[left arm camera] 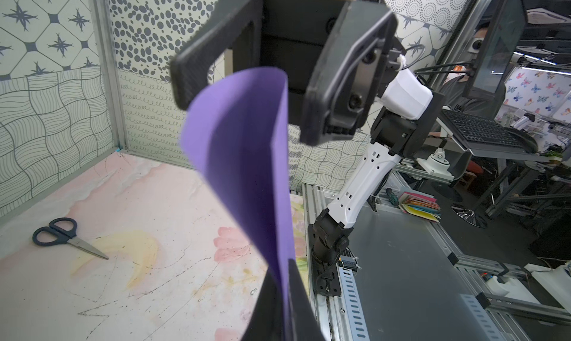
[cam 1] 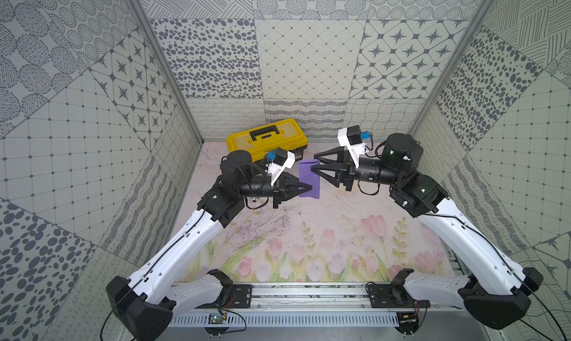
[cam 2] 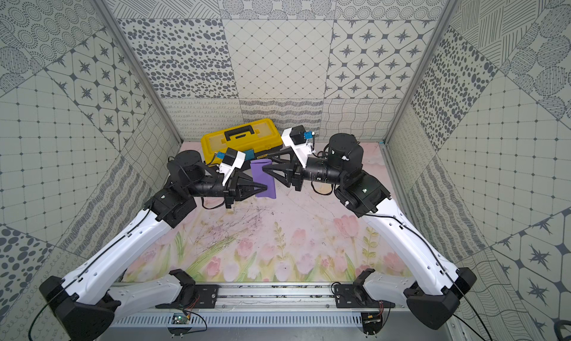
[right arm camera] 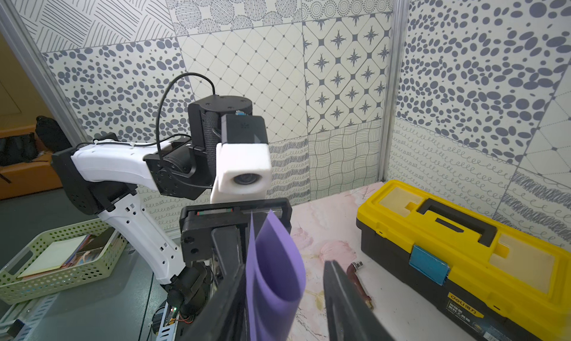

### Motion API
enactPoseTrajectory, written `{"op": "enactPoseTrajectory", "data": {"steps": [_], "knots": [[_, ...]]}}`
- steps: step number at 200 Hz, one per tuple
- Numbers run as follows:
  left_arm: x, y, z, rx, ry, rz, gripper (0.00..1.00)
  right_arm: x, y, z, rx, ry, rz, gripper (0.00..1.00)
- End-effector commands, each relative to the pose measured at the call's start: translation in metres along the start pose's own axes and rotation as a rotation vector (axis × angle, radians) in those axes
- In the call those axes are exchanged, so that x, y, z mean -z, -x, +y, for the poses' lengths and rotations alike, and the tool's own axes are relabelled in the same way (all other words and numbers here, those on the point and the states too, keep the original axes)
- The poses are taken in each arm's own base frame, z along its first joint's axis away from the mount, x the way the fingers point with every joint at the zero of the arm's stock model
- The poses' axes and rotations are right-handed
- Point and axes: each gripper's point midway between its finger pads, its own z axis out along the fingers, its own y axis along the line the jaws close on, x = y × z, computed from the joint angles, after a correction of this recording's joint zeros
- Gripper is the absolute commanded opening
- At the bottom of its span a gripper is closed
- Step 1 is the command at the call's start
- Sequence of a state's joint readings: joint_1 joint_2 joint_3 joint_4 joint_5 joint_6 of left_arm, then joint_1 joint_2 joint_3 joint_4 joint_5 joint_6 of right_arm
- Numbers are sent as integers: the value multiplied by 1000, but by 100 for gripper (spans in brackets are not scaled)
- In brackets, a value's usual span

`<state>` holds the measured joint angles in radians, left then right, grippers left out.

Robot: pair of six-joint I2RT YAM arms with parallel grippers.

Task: Fold the square paper along the opposite sides
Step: Smooth out the paper.

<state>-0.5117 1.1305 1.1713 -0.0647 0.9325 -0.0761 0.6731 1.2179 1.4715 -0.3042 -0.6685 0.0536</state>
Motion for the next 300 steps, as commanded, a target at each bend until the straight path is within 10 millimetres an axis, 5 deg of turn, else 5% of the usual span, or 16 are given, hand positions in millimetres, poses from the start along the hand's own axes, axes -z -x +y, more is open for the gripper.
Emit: {"op": "enactPoseTrajectory", "data": {"steps": [1,69,213,300], "knots": [[3,10,14,-29,104,-26,7,-5,2,-7,-37,-40,12,44],[5,13,20,-39,163,-41,7,-12,-4,-13,-51,-59,42,44],[2,7,23,-29,170,-27,7,-16,-2,-11,-22,-53,40,22],[5,5,3,-86,96,-38,5,-10,-3,-6,35,-45,37,32]]}}
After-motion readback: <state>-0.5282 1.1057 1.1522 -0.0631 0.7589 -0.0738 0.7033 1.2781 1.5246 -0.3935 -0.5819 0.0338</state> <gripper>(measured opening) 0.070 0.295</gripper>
